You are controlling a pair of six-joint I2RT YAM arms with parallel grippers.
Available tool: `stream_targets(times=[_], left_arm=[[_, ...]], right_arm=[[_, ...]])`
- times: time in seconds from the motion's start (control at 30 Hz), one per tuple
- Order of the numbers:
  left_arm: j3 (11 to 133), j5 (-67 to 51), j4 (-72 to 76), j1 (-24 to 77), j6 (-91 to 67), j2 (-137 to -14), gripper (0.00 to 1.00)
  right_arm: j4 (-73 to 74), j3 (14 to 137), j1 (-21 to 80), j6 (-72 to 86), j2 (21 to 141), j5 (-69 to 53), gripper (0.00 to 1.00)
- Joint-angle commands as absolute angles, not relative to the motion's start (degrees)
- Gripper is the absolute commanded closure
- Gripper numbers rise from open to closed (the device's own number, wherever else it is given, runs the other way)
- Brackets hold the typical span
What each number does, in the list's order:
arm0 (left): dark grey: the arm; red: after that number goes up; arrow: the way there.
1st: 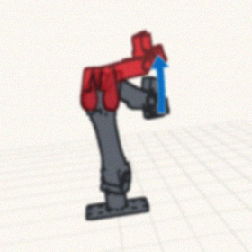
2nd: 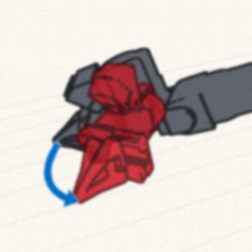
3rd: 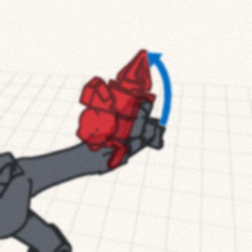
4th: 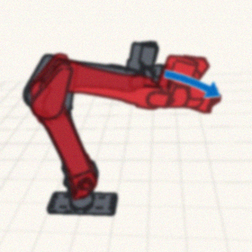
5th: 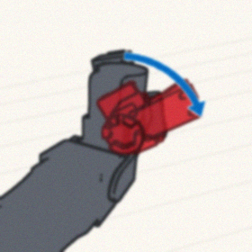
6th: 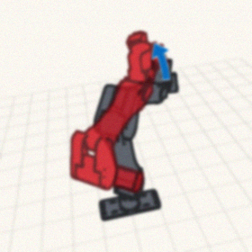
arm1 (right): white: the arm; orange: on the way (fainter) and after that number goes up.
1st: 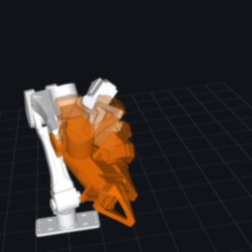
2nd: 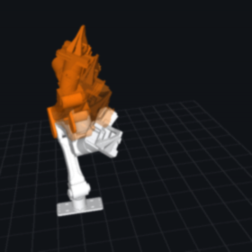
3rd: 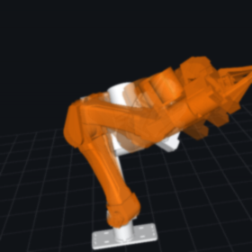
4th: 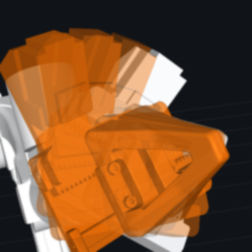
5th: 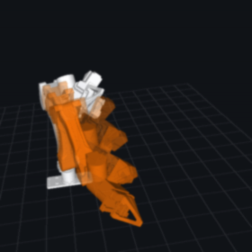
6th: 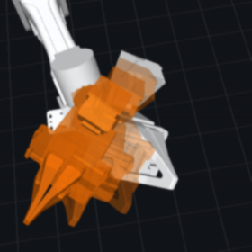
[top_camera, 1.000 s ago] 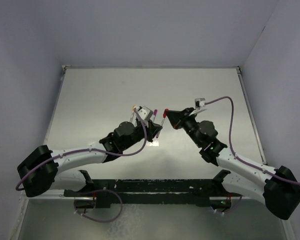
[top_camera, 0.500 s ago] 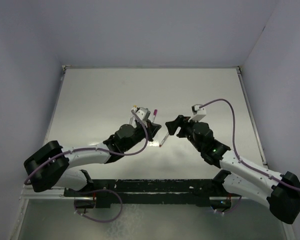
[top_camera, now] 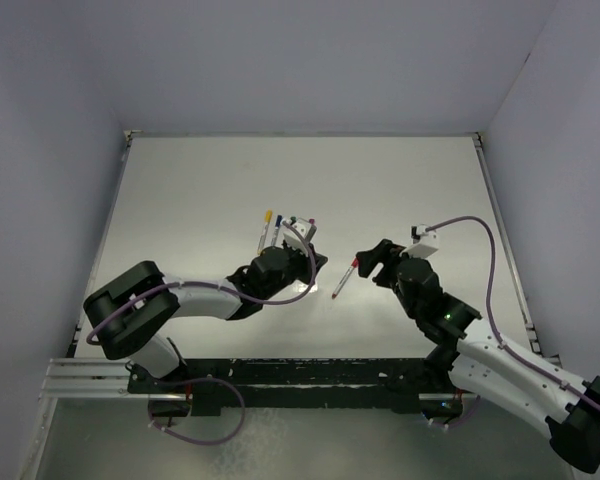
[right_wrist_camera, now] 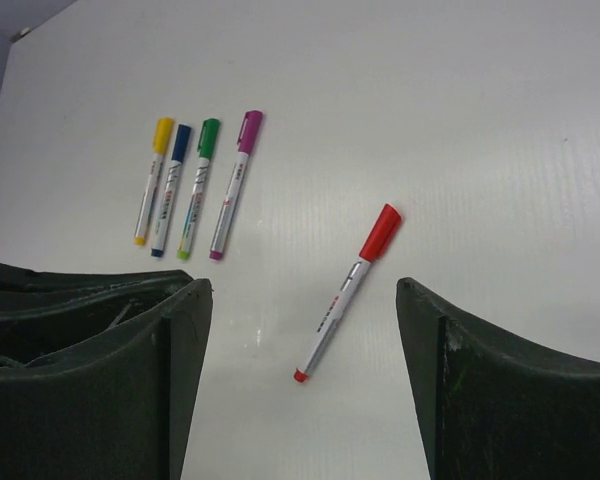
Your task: Insert the pens into the pen caps
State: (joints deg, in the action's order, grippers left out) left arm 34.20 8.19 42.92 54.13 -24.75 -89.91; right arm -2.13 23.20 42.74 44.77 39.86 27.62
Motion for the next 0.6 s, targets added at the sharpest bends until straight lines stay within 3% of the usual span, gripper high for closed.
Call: stream_targets(times=[0.0, 0.17, 0.27, 0.47, 0.57], left_arm=[[35.60, 6.83, 46.09, 53.79, -25.40, -89.21, 1.00], [38.87, 1.93, 40.88, 53.88, -24.24, -92.27, 0.98], [40.65, -3.21, 39.99, 53.98, -24.12, -96.12, 0.78], [43.11, -4.54, 38.12, 54.88, -23.93, -100.90, 0.63], [45.50, -2.96, 35.06, 56.15, -22.20, -102.14, 0.61]], right_arm=[[1.72, 24.85, 42.93, 48.51, 41.28, 32.75, 0.25], [4.02, 26.26, 42.97, 50.44, 43.70, 34.49, 0.25], [4.09, 26.18, 42.89, 50.57, 42.99, 35.09, 0.25], [5.36, 25.07, 42.91, 51.69, 37.51, 39.15, 0.25], [5.28, 24.47, 42.95, 50.97, 33.58, 40.91, 0.26]])
